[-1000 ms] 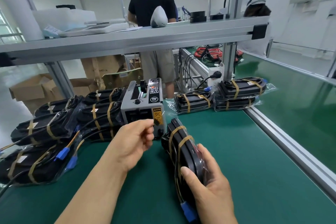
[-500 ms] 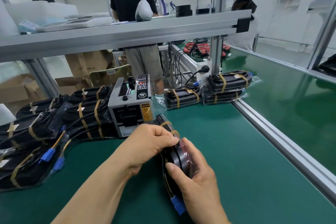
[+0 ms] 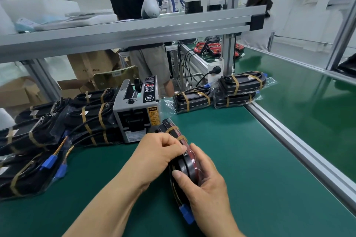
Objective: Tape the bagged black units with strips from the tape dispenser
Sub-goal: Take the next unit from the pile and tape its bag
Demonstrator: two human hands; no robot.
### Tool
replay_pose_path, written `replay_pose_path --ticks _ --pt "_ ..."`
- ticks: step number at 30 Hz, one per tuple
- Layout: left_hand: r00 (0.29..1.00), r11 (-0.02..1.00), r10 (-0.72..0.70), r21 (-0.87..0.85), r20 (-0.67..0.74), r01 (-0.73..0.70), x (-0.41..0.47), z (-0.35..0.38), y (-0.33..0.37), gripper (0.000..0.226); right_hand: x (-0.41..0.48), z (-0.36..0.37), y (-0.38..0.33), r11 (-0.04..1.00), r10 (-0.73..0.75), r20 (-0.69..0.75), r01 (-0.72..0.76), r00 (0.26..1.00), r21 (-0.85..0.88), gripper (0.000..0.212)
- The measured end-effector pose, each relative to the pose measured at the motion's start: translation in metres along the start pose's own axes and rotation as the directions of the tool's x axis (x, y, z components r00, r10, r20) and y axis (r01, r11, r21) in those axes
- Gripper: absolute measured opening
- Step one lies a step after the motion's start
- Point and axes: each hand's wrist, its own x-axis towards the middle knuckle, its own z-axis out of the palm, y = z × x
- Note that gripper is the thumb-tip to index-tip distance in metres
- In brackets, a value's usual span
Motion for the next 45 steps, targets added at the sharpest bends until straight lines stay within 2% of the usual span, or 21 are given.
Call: replay_pose_path --ticks 7,15,21,25,27,32,36,40,45 --pt "0.999 0.999 0.021 0.027 -0.026 -0.020 0.000 0.003 -0.002 0.018 -0.001 -0.002 0.000 1.000 0.007 0.010 -0.007 1.000 -0.005 0.065" --pt "0.994 0.988 0.082 0.139 -0.076 -0.071 0.003 0.004 -0.013 0.013 0.000 -0.001 0.002 1.000 0.011 0.011 -0.011 1.000 0.017 0.066" --pt "0.972 0.974 0.143 0.199 -0.185 -0.106 -0.002 0.016 -0.022 0.017 0.001 0.000 0.002 0.996 0.014 -0.002 -0.014 1.000 0.085 0.064" --pt "0.946 0.989 0.116 0.123 -0.301 -0.082 0.000 0.023 -0.025 0.016 0.001 0.001 0.001 0.998 0.000 0.006 0.000 1.000 0.070 0.063" --pt "0.944 0.994 0.103 0.078 -0.313 -0.083 0.000 0.025 -0.026 0.017 0.001 0.000 0.000 0.998 -0.001 0.008 0.000 1.000 0.062 0.063" --pt "0.982 0.993 -0.013 -0.120 -0.188 -0.010 -0.007 0.023 -0.026 0.038 0.003 -0.003 0.002 0.997 0.022 0.019 -0.023 1.000 0.078 0.066" --pt "0.995 0.969 -0.040 -0.248 -0.095 0.015 -0.009 0.019 -0.028 0.036 0.003 -0.002 0.004 0.994 0.028 0.018 -0.030 0.999 0.108 0.070" --pt "0.995 0.950 -0.069 -0.308 -0.077 0.042 -0.006 0.016 -0.031 0.036 0.002 -0.003 0.008 0.994 0.021 0.043 -0.025 0.999 0.103 0.072" --pt "0.994 0.955 -0.048 -0.296 -0.095 0.018 -0.007 0.014 -0.032 0.044 0.019 -0.028 -0.020 0.996 0.070 0.159 -0.077 0.985 0.040 0.071"
